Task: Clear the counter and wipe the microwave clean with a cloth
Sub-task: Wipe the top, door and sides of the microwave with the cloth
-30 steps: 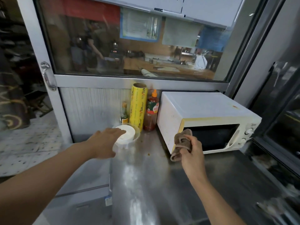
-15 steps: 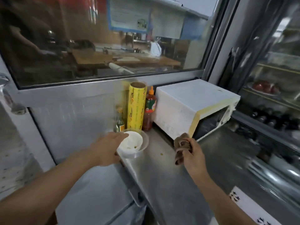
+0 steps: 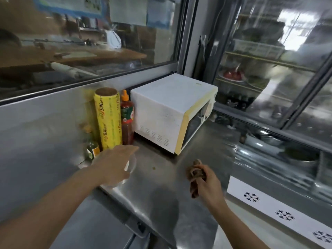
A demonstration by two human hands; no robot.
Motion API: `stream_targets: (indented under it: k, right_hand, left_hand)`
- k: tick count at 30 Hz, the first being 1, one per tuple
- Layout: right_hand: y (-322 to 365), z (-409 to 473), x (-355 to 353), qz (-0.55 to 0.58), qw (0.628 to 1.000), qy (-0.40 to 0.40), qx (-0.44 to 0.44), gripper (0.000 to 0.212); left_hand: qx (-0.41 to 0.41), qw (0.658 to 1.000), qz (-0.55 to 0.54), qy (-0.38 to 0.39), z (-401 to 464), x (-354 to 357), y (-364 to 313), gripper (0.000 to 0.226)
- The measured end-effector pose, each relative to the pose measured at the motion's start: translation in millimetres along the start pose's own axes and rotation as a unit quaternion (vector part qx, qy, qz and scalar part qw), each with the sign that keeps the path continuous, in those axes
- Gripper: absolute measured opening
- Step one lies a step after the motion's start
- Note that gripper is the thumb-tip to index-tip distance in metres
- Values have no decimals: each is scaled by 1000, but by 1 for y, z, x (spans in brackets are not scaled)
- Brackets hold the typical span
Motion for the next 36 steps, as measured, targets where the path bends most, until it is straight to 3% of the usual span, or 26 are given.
stream_targets:
  k: [8, 11, 15, 20, 25, 27, 31, 36]
  right_hand:
    - [1, 64, 46, 72, 997, -15, -1, 57]
    - [32, 79, 64, 57, 993, -29, -102, 56]
    - [69, 90, 79, -72, 962, -89, -249, 49]
    - [105, 103, 81, -162, 883, -213, -386, 48]
    - [130, 124, 86, -294, 757, -322, -486, 26]
    - [127, 134, 100, -354, 719, -309, -512, 31]
    - [92, 151, 127, -459, 685, -252, -507, 51]
    - [88, 167, 130, -458, 639, -264, -560, 55]
  left_hand:
    - [20, 1000, 3, 5, 86, 18, 17, 84]
    - [36, 999, -2, -36, 113, 8, 22, 84]
    - [65, 996, -8, -67, 145, -1, 33, 88]
    - [91, 993, 24, -65, 188, -6, 42, 87]
    - [145, 983, 82, -73, 235, -25, 48, 88]
    - [161, 977, 118, -71, 251, -29, 50, 90]
    - [177, 964, 192, -43, 272, -26, 55, 92]
    - [181, 959, 217, 3, 283, -20, 69, 101]
Point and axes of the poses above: each hand's wrist, its own z-axis towards the middle knuckle, its own x-axis out of the palm, y = z × x, the point moved 8 cm from there along z, towards the middle knuckle, and after that the axes turned 11 degrees about -y, right-handed, at the moved point
